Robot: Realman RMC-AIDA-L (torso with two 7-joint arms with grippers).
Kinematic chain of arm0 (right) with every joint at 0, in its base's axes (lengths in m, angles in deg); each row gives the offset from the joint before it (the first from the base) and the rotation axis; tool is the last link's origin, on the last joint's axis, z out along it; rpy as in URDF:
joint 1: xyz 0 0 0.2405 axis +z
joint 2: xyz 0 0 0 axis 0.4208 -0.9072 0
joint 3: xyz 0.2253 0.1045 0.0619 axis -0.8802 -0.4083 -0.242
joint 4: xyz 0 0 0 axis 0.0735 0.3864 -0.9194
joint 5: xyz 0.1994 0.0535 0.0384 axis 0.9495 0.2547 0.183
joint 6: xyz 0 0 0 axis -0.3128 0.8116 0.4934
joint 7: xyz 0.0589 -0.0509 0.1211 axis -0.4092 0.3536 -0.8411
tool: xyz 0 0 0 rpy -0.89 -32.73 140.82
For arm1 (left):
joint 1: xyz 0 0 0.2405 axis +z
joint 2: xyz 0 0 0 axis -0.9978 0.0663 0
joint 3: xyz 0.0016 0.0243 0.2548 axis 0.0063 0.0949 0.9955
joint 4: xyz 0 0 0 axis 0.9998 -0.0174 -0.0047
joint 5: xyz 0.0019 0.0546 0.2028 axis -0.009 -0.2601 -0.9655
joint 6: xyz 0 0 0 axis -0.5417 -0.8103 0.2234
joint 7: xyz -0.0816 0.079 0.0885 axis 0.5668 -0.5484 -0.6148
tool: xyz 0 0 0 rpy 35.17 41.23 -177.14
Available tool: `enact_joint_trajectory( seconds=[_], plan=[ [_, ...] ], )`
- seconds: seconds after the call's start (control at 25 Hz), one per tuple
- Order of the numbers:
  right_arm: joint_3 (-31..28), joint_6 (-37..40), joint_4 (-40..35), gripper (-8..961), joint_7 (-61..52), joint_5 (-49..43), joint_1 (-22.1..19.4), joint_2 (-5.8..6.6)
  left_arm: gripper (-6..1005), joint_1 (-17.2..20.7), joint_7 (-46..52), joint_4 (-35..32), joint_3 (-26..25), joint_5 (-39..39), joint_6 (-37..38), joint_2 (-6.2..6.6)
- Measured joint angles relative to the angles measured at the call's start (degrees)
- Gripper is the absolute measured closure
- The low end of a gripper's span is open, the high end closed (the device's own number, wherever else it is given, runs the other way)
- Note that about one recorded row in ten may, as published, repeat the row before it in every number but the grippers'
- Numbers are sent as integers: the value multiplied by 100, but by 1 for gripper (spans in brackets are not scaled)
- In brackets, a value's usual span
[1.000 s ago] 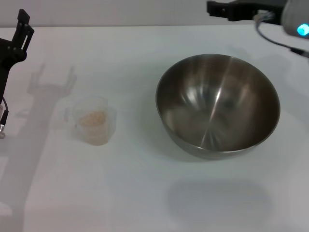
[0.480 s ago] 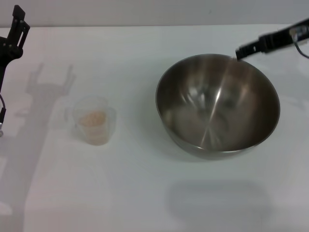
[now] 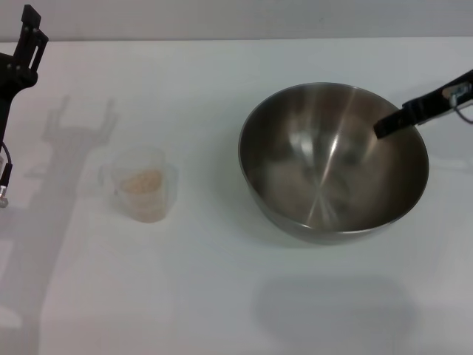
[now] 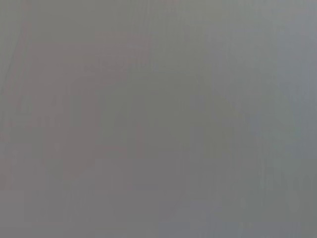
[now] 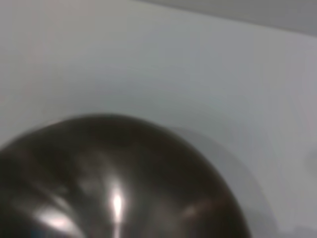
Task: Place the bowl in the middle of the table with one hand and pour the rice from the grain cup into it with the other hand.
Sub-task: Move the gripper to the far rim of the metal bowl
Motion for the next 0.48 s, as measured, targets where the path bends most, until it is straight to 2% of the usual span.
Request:
enact_joint_trajectory(
  seconds=[0.32,0.48],
  plan=[
    [70,185,342,142,156,-14,27,-87,245,-2,0,12,32,0,6,0],
    [88,236,323,215,181,-121,5,-137,247,-5,0,12,43,-6,9,-2]
  ],
)
